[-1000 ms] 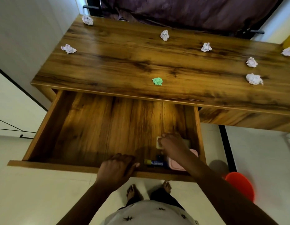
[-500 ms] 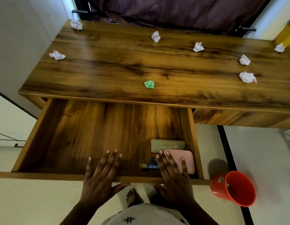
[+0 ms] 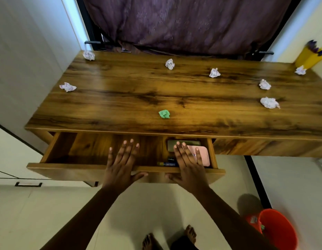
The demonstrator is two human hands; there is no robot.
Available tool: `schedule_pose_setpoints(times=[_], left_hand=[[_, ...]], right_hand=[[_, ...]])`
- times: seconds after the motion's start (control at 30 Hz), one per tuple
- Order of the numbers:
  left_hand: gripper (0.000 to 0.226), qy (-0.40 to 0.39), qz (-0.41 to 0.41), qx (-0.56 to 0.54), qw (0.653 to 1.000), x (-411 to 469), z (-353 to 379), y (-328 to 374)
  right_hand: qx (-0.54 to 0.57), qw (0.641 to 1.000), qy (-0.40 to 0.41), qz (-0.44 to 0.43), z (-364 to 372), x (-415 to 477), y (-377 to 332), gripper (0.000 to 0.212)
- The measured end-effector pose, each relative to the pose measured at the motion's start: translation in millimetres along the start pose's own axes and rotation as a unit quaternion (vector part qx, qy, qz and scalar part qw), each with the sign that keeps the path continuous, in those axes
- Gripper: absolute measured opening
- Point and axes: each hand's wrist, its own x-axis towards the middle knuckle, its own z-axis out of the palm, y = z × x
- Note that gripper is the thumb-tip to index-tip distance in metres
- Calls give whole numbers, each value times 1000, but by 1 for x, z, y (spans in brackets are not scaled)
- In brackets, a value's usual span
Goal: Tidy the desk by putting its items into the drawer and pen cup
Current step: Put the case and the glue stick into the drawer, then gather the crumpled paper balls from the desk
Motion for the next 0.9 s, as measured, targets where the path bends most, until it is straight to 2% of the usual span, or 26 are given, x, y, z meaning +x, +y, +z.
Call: schedule_pose_setpoints(times=[0.2,0.33,0.43,0.57,0.73,0.9], left_hand=[[103,-12,-3,18,1000,60,5,-19],[91,-33,-9,28,999,86,13,-33],[72,22,11,16,1000,89,20,-36],[78,68,12,-13,998,93,22,-34],[72,100,10,-44,994,95,30,-38],[57,96,6,-30,995,98,33,-41]], right_hand=[[-37,999,-21,10,-1,62,20,101],[-56,998,-2,34,-4,93,24,103],[-46,998,7,30,-1,103,23,94],[-69,996,25,45,5,106,23,88],[-89,991,95,38,13,109,27,90],[-92,983,160,22,18,112,28,86]])
